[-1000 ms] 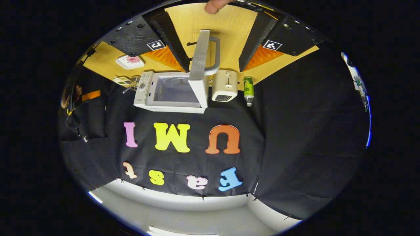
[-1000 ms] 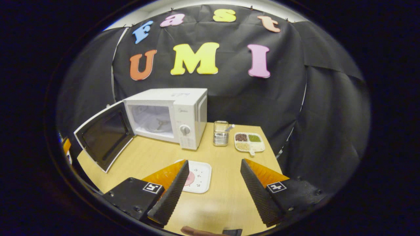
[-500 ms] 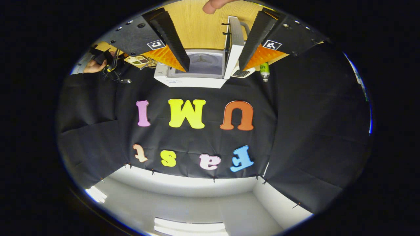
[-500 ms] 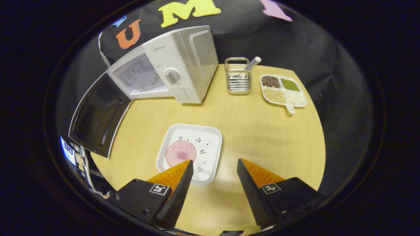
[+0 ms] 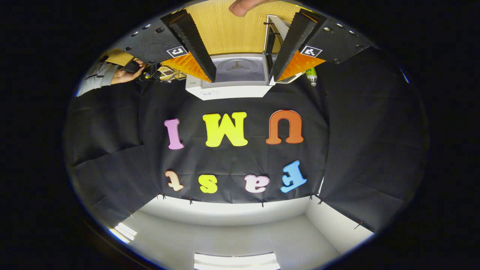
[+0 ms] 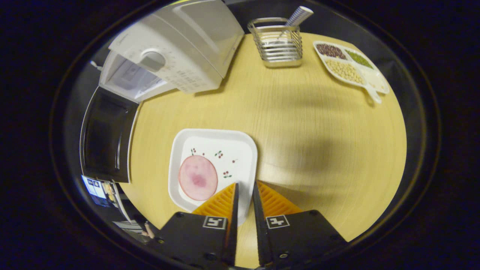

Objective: Open the microwave oven with the left hand, put the food in, and close the microwave oven.

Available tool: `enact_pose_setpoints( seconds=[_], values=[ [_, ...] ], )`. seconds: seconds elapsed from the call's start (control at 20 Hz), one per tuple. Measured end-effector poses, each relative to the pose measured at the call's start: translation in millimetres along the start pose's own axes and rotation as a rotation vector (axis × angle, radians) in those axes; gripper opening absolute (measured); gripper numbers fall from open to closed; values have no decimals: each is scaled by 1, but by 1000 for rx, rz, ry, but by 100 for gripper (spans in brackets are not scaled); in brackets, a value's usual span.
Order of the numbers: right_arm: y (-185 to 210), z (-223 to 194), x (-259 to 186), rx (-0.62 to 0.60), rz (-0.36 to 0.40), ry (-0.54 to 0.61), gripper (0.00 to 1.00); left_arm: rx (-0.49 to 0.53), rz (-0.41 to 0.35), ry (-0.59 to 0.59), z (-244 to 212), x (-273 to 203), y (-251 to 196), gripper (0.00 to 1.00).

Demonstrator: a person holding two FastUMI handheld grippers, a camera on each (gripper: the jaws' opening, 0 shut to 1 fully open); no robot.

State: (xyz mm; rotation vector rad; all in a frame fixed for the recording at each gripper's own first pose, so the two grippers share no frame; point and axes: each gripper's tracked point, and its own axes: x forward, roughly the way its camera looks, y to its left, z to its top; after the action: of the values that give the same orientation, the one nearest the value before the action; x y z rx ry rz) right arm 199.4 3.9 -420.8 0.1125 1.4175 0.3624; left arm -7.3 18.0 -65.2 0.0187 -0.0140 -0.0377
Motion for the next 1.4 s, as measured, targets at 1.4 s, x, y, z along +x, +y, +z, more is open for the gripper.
enact_pose_setpoints(
  seconds=[1.4],
  values=[
    [170,-3,26,388,340,-303,4,-69,92,6,-28,-55,92,92]
  ],
)
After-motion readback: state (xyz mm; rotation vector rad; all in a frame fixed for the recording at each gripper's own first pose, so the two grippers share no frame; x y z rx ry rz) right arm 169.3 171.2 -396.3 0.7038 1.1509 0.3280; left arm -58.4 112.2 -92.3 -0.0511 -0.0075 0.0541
